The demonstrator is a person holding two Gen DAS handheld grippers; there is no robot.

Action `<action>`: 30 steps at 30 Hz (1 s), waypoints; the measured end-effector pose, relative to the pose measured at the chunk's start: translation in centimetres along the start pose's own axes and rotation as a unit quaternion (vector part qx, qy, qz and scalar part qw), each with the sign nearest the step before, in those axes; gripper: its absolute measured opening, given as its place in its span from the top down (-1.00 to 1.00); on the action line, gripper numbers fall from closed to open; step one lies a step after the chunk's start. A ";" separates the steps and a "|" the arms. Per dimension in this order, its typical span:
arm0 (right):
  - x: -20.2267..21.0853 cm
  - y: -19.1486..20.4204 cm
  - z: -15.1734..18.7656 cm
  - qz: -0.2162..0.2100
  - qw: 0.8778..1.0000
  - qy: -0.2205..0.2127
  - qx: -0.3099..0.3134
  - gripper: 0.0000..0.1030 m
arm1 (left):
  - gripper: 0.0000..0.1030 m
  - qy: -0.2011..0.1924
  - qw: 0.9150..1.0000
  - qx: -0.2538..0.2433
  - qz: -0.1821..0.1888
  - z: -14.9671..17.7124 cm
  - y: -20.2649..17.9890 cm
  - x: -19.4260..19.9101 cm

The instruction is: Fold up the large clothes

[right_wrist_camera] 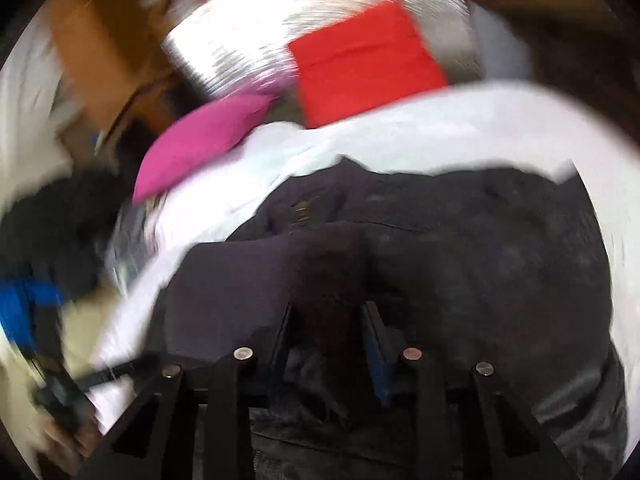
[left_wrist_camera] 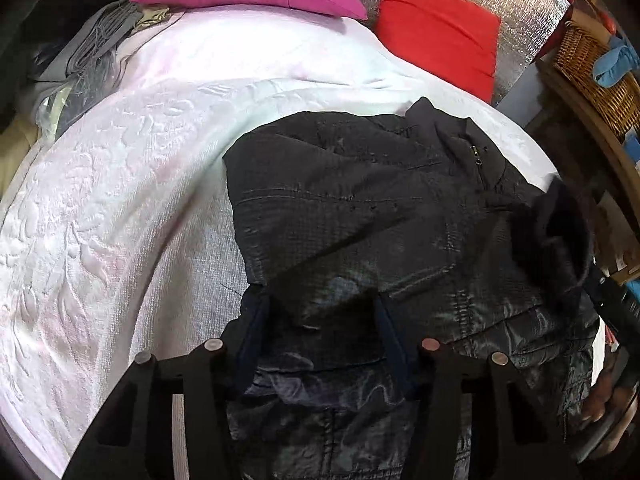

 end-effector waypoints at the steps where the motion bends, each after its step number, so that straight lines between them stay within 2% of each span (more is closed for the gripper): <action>1: 0.1 -2.0 -0.3 -0.012 0.999 0.007 -0.049 0.28 | -0.05 0.000 1.000 -0.002 -0.002 0.1 0.0 0.0; 3: 0.1 -5.4 -0.3 -0.017 0.992 0.024 -0.122 0.28 | -0.05 0.001 1.000 -0.005 -0.008 0.0 -0.1 -0.3; 5: -0.1 -7.5 -0.2 -0.031 0.986 0.041 -0.156 0.28 | -0.05 0.003 1.000 -0.007 -0.010 0.0 -0.1 -0.5; 7: 0.8 -7.4 -0.5 -0.035 0.987 0.041 -0.149 0.26 | -0.05 0.003 1.000 -0.008 -0.011 0.0 -0.1 -0.5; 8: 1.5 -6.7 -0.9 -0.035 0.991 0.036 -0.123 0.24 | -0.05 0.002 1.000 -0.006 -0.010 0.0 0.0 -0.4; 9: 2.0 -6.0 -1.2 -0.037 0.994 0.031 -0.099 -0.09 | -0.05 0.001 1.000 -0.003 -0.009 0.0 0.1 -0.3; 10: 2.7 -5.0 -1.4 -0.039 0.996 0.021 -0.074 -0.70 | -0.05 0.000 1.000 -0.001 -0.007 -0.1 0.1 -0.3; 11: 3.4 -4.1 -1.4 -0.038 0.998 0.009 -0.057 -0.85 | -0.05 -0.001 1.000 0.001 -0.007 -0.2 0.1 -0.3; 12: 4.1 -3.2 -1.3 -0.039 0.998 -0.008 -0.041 -0.89 | -0.05 0.000 1.000 0.004 -0.006 -0.2 0.2 -0.3; 13: 4.3 -2.0 -1.1 -0.042 0.999 -0.022 -0.021 -0.89 | -0.05 0.000 1.000 0.006 -0.006 -0.3 0.2 -0.4; 15: 4.4 0.4 -0.6 -0.042 0.998 -0.023 0.030 -0.89 | -0.05 0.001 1.000 0.005 -0.009 -0.4 0.2 -0.6; 17: 3.8 3.0 0.4 -0.023 0.995 -0.021 0.094 -0.89 | -0.05 0.002 1.000 0.000 -0.014 -0.3 0.1 -0.8; 20: 3.1 7.0 2.4 0.000 0.979 -0.035 0.203 -0.89 | -0.04 0.002 1.000 -0.001 -0.008 -0.3 0.4 -0.9; 21: 2.8 7.8 2.8 0.005 0.974 -0.039 0.222 -0.89 | 0.01 0.003 1.000 0.004 -0.004 -0.4 0.7 -0.8; 23: 1.8 9.3 3.3 0.006 0.970 -0.032 0.240 -0.89 | 0.11 0.005 1.000 0.023 0.012 -0.7 1.4 -0.6; 26: -0.5 11.3 3.6 0.006 0.970 -0.003 0.242 -0.89 | 0.20 0.009 0.998 0.053 0.044 -1.1 2.7 -0.2; 28: -2.3 12.3 3.9 0.027 0.968 0.012 0.249 -0.89 | 0.21 0.009 0.997 0.063 0.050 -1.2 3.3 0.0; 30: -4.2 12.8 4.4 0.071 0.964 0.027 0.256 -0.89 | 0.21 0.009 0.997 0.064 0.052 -1.2 3.5 0.1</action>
Point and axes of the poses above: each gripper's, at about its wrist camera, not at the fingertips, and x roughly against the way its jaws point, y to its left, z to its underside, the point moved 3 cm from there along -x, roughly the way its jaws point, and after that the axes turned 3 degrees about z, right-handed, at the moved point
